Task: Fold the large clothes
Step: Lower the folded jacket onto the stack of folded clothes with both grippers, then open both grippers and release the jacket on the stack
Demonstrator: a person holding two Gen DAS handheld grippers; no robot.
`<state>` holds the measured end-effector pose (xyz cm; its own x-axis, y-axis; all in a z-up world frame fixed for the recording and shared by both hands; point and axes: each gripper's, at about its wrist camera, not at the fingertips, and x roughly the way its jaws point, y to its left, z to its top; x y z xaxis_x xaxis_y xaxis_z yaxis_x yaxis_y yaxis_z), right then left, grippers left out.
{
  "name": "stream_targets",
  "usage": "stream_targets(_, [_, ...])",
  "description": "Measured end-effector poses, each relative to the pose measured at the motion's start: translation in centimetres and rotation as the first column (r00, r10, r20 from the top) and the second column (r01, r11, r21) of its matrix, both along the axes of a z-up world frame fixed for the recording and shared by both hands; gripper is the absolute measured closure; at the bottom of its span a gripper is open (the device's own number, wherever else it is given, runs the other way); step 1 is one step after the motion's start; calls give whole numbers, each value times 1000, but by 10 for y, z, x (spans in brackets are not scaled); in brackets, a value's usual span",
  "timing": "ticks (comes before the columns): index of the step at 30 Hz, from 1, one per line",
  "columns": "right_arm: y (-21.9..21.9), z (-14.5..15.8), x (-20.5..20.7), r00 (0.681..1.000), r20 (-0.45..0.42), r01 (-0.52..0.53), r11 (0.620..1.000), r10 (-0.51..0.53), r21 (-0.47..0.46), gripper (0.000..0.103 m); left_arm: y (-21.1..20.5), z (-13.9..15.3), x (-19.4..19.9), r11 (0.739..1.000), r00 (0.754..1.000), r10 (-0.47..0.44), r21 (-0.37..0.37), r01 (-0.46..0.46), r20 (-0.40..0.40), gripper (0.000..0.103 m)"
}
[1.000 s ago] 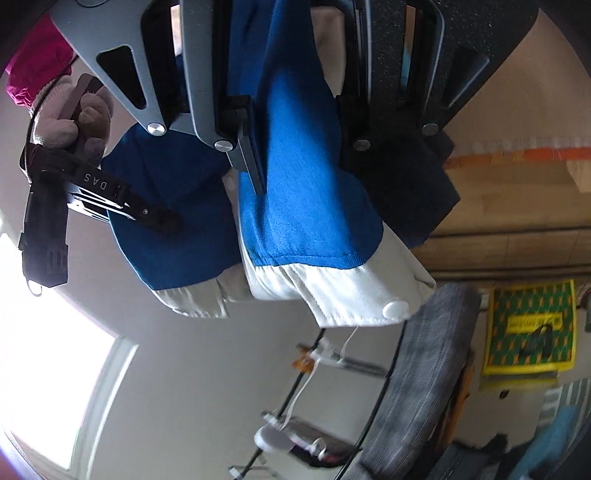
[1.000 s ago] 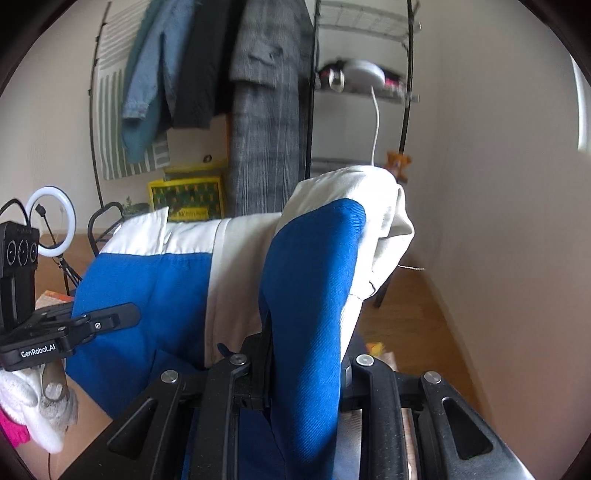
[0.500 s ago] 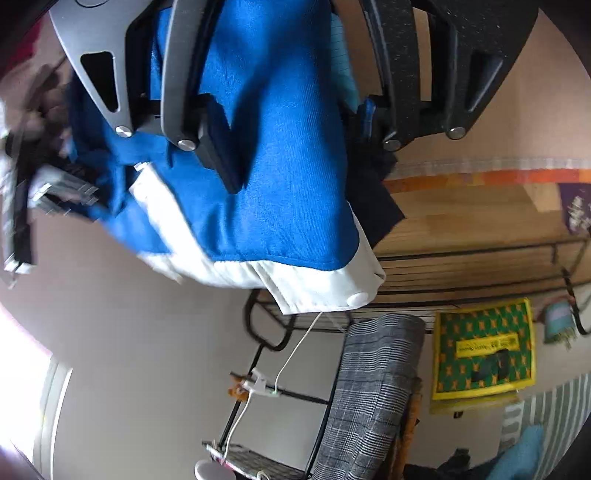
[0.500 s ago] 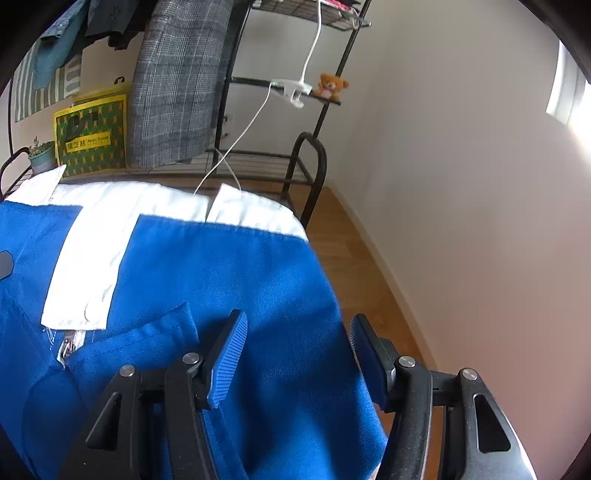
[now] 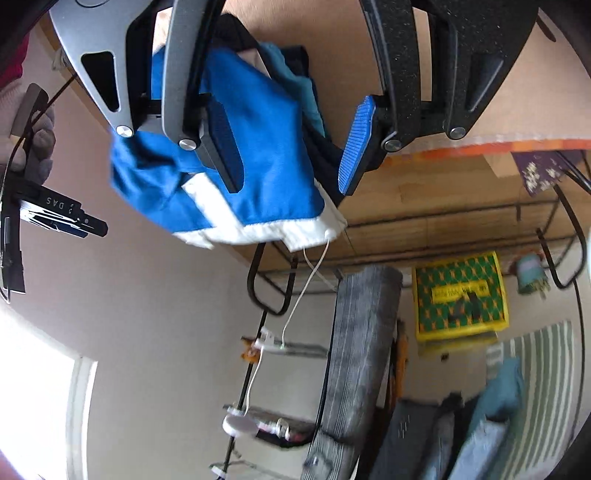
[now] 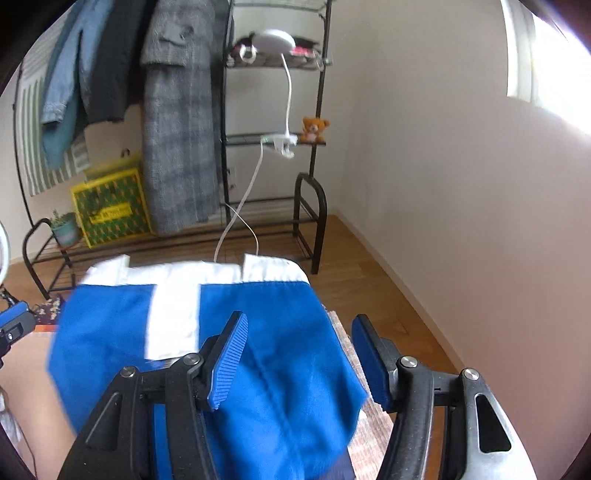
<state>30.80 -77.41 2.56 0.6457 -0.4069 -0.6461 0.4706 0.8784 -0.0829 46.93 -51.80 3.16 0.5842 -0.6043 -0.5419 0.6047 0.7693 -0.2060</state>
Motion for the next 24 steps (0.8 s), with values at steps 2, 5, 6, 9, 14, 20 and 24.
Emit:
stream_targets(2, [15,24,-12,1000,27,-13,1000,13,0,42,12,23,-17,1000,1000,-3,-6,3,23,46])
stream_targets(5, [39,62,-37,997,66,-34,999,34,-1,41,30,62,-47,1000,998,-3,-26,5,65,46])
stream_targets(6, [46,74,-45,997,74,-37,999,38,-8,40,37,77,-58,999,997,-5,-35,8,81,46])
stream_targets(9, [69,109,-70,994,96,-54,998,57,-30,40,57,116,-91,998,991,-15,-55,23,129,46])
stream_targets(14, [105,166,-118,984,164,-68,997,75,-45,39,93,166,-144,996,980,-18,-79,34,198,46])
stream_targets(20, [146,209,-169,968,226,-99,994,105,-37,39,140,202,-199,993,972,-13,-112,40,235,46])
stream_targets(24, [177,234,-202,959,246,-129,990,139,-57,39,169,220,-236,991,962,-17,-122,53,273,46])
